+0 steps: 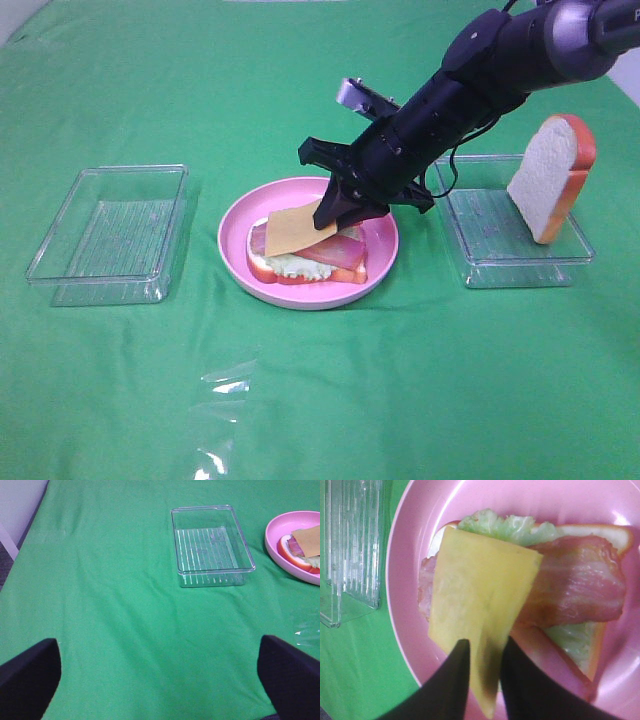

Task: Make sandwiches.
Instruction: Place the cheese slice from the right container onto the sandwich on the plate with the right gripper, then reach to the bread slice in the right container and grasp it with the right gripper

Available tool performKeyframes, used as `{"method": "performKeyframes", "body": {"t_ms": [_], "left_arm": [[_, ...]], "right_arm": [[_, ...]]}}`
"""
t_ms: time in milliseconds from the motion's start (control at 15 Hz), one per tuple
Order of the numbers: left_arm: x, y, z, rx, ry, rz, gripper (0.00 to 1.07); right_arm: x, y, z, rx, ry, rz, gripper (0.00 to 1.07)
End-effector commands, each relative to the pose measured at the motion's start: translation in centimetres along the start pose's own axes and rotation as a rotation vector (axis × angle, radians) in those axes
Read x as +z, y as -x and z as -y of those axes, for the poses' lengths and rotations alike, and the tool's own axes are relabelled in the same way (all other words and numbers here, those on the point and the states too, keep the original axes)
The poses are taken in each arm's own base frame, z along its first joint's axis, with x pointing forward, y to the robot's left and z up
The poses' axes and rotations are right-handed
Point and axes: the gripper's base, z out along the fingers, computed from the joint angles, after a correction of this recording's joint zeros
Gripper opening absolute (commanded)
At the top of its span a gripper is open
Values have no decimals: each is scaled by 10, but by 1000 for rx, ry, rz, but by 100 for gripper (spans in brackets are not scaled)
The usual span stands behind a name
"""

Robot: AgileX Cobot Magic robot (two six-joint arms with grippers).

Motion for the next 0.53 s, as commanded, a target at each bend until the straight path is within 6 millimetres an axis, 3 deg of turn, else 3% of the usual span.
{"method": "performKeyframes", "body": {"t_ms": [67, 133, 200, 533], "left_arm": [[-2, -1, 0, -8, -1, 33, 100], [-2, -1, 0, -8, -1, 33, 100], [-2, -1, 0, -8, -1, 33, 100], [-2, -1, 0, -8, -1, 33, 100]], "right_arm": [[-17, 0, -11, -29, -3, 5, 86], [-22, -1, -13, -46, -9, 10, 96], [-33, -2, -18, -73, -34, 11, 98], [-101, -16, -39, -56, -206, 52, 98]]}}
